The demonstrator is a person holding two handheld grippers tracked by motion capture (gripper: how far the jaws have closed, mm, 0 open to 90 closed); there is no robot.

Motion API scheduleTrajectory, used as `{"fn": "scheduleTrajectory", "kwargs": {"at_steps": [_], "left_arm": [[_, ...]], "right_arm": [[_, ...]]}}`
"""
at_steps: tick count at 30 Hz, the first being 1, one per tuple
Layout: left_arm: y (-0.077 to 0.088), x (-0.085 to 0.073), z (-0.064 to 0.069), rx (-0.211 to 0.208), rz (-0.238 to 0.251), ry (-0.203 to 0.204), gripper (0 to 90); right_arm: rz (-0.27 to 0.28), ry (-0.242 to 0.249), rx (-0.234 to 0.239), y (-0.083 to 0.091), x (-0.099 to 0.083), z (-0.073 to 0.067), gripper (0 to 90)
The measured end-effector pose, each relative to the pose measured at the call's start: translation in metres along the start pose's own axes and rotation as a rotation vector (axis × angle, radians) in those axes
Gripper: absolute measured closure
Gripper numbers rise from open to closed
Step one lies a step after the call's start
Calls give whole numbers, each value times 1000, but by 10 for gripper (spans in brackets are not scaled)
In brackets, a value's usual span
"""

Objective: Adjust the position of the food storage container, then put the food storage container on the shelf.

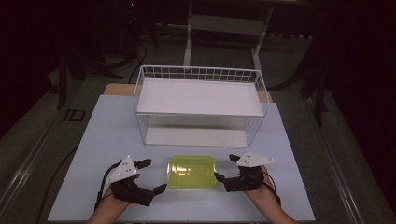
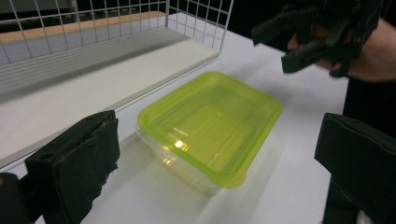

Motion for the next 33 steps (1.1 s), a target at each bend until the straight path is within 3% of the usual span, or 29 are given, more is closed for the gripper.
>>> {"fn": "scheduleTrajectory", "kwargs": {"at_steps": [1, 2, 4, 6, 11, 14, 15, 18, 22, 26, 29, 30, 33], "left_arm": [[0, 2, 0, 1, -6, 20, 5], [0, 4, -1, 3, -13, 32, 5], [0, 8, -1, 2, -55, 45, 4], [-2, 12, -3, 9, -85, 65, 4], [-8, 17, -10, 15, -108, 130, 4], [-14, 15, -14, 10, -132, 172, 5], [-16, 15, -16, 8, -138, 198, 5], [-23, 10, -20, 8, -168, 251, 5], [-34, 4, -23, 34, -209, 285, 5], [-42, -2, -25, 25, -229, 332, 16], [-48, -8, -25, 34, -240, 376, 91], [-50, -10, -26, 40, -248, 394, 153], [-55, -16, -26, 36, -277, 413, 173]], "right_arm": [[-6, -3, 16, 0, 1, 0, 156], [-10, -55, 47, 0, 1, 0, 176], [-35, -69, 48, 0, 2, 3, 184], [-21, -97, 53, 0, 3, 6, 183], [-47, -169, 42, 0, 7, 11, 166], [-63, -231, 69, -5, 8, 11, 124], [-63, -231, 69, -5, 8, 11, 124], [-71, -313, 68, -12, 9, 11, 113], [-109, -342, 68, -19, 8, 7, 117], [-136, -377, 81, -24, 4, 5, 144], [-171, -398, 70, -29, -2, 4, 211], [-186, -408, 66, -32, -6, 4, 248], [-195, -417, 60, -33, -9, 3, 301]]}}
Point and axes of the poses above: each handheld gripper's, and its own axes: y roughly backward along the jaws, x roughly out of its top, z roughly to its right, the point moved 6 cm from there along -y, roughly forward along the jaws
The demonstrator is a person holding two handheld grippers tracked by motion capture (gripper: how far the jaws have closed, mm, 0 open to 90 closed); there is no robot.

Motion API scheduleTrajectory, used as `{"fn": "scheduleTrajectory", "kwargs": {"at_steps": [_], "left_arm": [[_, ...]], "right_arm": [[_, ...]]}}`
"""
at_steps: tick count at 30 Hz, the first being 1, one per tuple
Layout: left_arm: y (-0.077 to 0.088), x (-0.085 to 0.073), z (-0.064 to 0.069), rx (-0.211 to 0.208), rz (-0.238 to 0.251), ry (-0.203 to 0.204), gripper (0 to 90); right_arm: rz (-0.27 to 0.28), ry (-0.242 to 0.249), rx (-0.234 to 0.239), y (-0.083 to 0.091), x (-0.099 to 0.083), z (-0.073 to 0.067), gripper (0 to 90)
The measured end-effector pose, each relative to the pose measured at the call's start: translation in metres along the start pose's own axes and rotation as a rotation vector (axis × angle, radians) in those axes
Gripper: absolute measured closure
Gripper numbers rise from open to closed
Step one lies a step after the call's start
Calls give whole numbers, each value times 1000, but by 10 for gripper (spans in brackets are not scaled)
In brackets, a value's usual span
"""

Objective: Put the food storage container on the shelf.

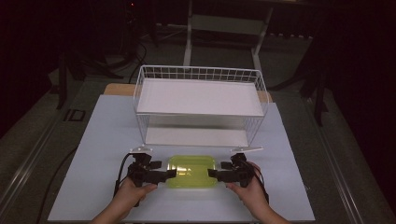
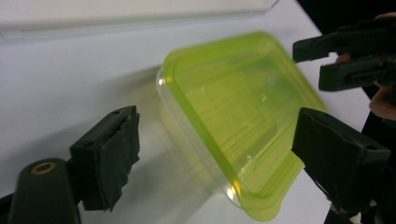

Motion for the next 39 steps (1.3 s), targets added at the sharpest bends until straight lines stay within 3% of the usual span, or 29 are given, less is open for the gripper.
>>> {"fn": "scheduleTrajectory", "kwargs": {"at_steps": [3, 8, 11, 15, 21, 31, 39], "left_arm": [[-6, -4, 2, 25, -30, -25, 255], [-9, -6, -1, 26, -42, 10, 417], [-11, -8, -2, -3, -56, 32, 514], [-10, -8, -4, -9, -60, 59, 640], [-7, -9, -1, 14, -69, 40, 660], [-4, -12, 3, 32, -63, 16, 679], [-2, -13, 8, 24, -71, 28, 716]], "right_arm": [[-14, -21, 1, -2, -2, 1, 340], [-36, -36, 5, -6, -4, 1, 412], [-50, -42, -2, -7, -6, 1, 456], [-69, -51, -10, -9, -9, 1, 502], [-56, -45, -13, -6, -8, -1, 646], [-46, -42, -45, -2, -10, -7, 680], [-42, -76, -31, 1, -12, -9, 711]]}}
Point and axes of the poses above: each handheld gripper's, and its own axes: y roughly backward along the jaws, x roughly out of its top, z roughly to its right, the point moved 6 cm from there along -y, roughly forward along the jaws
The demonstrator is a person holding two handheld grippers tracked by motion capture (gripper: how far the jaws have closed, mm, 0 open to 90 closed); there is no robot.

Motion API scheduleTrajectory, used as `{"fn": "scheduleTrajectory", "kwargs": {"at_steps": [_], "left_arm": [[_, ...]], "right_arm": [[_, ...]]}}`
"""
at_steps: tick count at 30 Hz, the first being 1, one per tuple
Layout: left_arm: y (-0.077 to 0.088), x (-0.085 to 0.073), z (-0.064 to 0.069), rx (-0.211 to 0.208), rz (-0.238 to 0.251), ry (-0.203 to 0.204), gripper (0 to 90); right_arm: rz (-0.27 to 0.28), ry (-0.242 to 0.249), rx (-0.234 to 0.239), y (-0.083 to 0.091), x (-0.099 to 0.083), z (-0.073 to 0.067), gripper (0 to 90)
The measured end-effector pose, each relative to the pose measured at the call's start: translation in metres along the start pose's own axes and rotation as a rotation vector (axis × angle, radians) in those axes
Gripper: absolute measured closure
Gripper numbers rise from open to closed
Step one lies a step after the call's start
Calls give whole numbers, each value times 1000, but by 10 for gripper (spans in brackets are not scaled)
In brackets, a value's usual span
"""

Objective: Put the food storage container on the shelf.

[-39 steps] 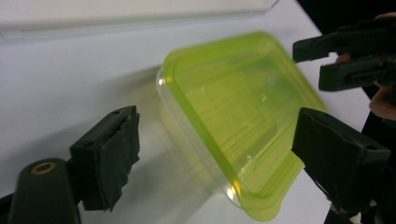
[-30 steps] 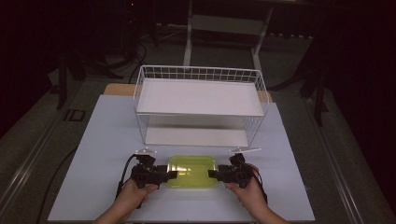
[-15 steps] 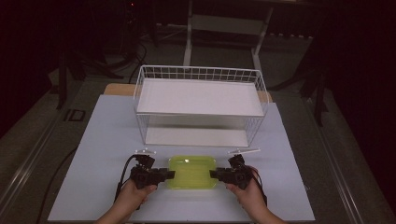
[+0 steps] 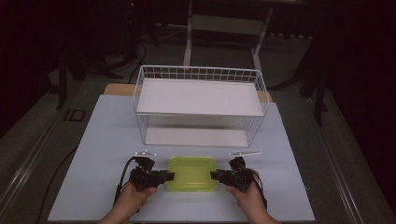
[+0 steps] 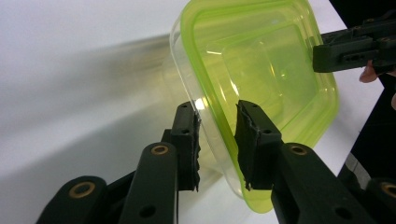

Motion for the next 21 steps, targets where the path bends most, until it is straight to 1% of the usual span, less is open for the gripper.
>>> {"fn": "scheduleTrajectory", "kwargs": {"at_steps": [2, 3, 5, 7, 8, 9, 11, 12, 13, 15, 16, 17, 18, 21], "left_arm": [[2, -2, 2, -6, -1, 8, 724], [2, -3, 3, -12, 0, 20, 735], [4, -6, 6, 0, 4, 18, 751], [6, -7, 8, 12, 11, 20, 770], [7, -7, 9, 17, 16, 27, 781], [8, -6, 9, 13, 24, 35, 793], [10, -3, 11, 8, 43, 30, 798], [10, -2, 12, 10, 49, 22, 797], [11, 1, 13, 12, 59, 15, 797], [12, 6, 16, 6, 70, 20, 798], [11, 12, 17, -1, 82, 16, 797], [11, 12, 17, -1, 82, 16, 797], [11, 15, 17, -8, 87, 17, 797], [10, 24, 19, -11, 109, 1, 797]], "right_arm": [[2, -9, 6, 2, -1, -2, 723], [3, -8, 7, 3, -2, -3, 730], [0, -9, 13, 4, -4, -5, 741], [-16, -11, 23, 6, -6, -8, 748], [-16, -12, 24, 7, -7, -9, 763], [-15, -10, 24, 8, -7, -10, 768], [-6, -5, 22, 11, -6, -11, 770], [12, -5, 22, 13, -3, -11, 771], [12, -5, 22, 13, -3, -11, 771], [49, -6, 21, 21, 6, -10, 776], [59, -6, 19, 23, 8, -10, 779], [59, -6, 19, 23, 8, -10, 779], [74, -3, 16, 26, 12, -9, 782], [105, -3, 7, 32, 21, -7, 786]]}}
Point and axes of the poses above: each handheld gripper's, and its own axes: y roughly backward along the jaws, x roughly out of its top, z roughly to its right, the point moved 6 cm from there along -y, roughly forward along the jaws
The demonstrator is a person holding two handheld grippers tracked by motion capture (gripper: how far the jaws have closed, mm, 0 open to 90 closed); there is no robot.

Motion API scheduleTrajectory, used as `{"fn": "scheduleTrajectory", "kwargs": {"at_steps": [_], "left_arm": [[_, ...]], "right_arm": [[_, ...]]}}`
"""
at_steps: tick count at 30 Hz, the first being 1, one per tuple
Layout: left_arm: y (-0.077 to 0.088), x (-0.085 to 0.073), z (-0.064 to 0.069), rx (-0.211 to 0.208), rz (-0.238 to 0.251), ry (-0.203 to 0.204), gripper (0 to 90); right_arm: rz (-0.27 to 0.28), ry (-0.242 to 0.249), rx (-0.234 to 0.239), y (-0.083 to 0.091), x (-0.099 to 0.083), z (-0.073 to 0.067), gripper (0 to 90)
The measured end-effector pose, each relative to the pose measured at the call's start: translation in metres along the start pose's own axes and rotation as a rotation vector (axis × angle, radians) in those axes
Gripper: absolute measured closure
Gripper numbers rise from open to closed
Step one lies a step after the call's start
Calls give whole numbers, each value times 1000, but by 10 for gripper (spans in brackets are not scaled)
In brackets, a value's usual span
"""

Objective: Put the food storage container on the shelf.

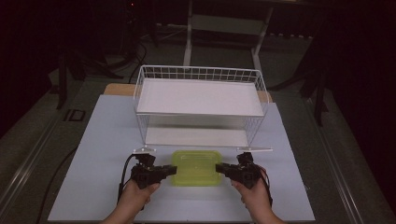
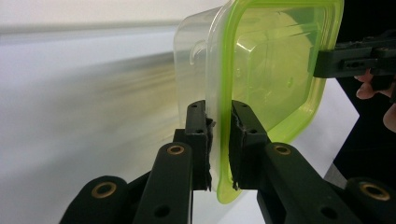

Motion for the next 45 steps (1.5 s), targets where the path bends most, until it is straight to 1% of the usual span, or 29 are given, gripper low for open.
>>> {"fn": "scheduleTrajectory", "kwargs": {"at_steps": [2, 4, 5, 6, 7, 8, 10, 12, 13, 15, 16, 17, 18, 19, 20, 22, 23, 24, 26, 28, 29, 30, 32, 35, 37, 39, 42, 44, 45], "left_arm": [[-1, 5, 1, -3, 9, -7, 797], [-3, 12, 1, 3, 16, -17, 798], [-3, 12, 1, 3, 16, -17, 798], [-5, 20, 1, 5, 28, -23, 798], [-5, 20, 1, 5, 28, -23, 798], [-7, 27, 0, 7, 43, -26, 799], [-9, 33, 0, 13, 46, -36, 798], [-10, 36, -1, 10, 49, -35, 798], [-13, 43, -3, 10, 55, -46, 798], [-17, 49, -5, 20, 60, -53, 798], [-17, 49, -5, 20, 60, -53, 798], [-21, 54, -8, 23, 68, -61, 798], [-21, 54, -8, 23, 68, -61, 798], [-25, 58, -12, 18, 75, -63, 799], [-27, 60, -14, 17, 76, -68, 799], [-29, 61, -16, 13, 79, -60, 799], [-35, 61, -21, 15, 77, -54, 799], [-38, 61, -23, 20, 75, -57, 799], [-44, 60, -28, 20, 71, -47, 798], [-46, 60, -30, 18, 74, -43, 798], [-50, 60, -35, 11, 74, -38, 798], [-52, 60, -37, 10, 74, -32, 798], [-53, 61, -38, 5, 80, -31, 798], [-58, 62, -43, 4, 76, -19, 799], [-63, 64, -47, 13, 71, -19, 799], [-65, 64, -48, 14, 69, -17, 799], [-70, 66, -52, 28, 63, -26, 798], [-71, 67, -53, 28, 68, -26, 798], [-72, 68, -53, 17, 77, -19, 797]], "right_arm": [[15, 1, -7, 2, 5, 3, 786], [22, 2, -13, 3, 9, 5, 786], [22, 2, -13, 3, 9, 5, 786], [37, 0, -21, 3, 16, 9, 786], [37, 0, -21, 3, 16, 9, 786], [52, -4, -26, 3, 22, 12, 786], [64, -1, -36, 3, 27, 14, 786], [69, -3, -41, 3, 29, 15, 786], [76, -5, -49, 2, 34, 19, 786], [82, -7, -60, 0, 39, 22, 786], [82, -7, -60, 0, 39, 22, 786], [90, -9, -75, -3, 44, 25, 785], [90, -9, -75, -3, 44, 25, 785], [91, -25, -79, -5, 48, 28, 785], [95, -23, -87, -7, 49, 29, 785], [95, -25, -90, -8, 50, 32, 785], [88, -37, -96, -13, 51, 36, 784], [90, -38, -101, -15, 51, 38, 783], [87, -37, -114, -21, 51, 42, 782], [86, -46, -117, -23, 51, 44, 783], [88, -49, -123, -27, 52, 47, 783], [87, -46, -127, -29, 52, 49, 782], [88, -50, -138, -32, 54, 51, 781], [86, -60, -148, -37, 56, 55, 780], [88, -50, -162, -40, 56, 57, 779], [94, -47, -170, -43, 57, 59, 777], [98, -41, -184, -46, 58, 62, 778], [107, -33, -193, -48, 60, 64, 776], [109, -34, -196, -50, 61, 66, 774]]}}
Point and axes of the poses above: each handheld gripper's, and its own axes: y roughly backward along the jaws, x roughly out of its top, z roughly to its right, the point moved 6 cm from there along -y, roughly forward along the jaws
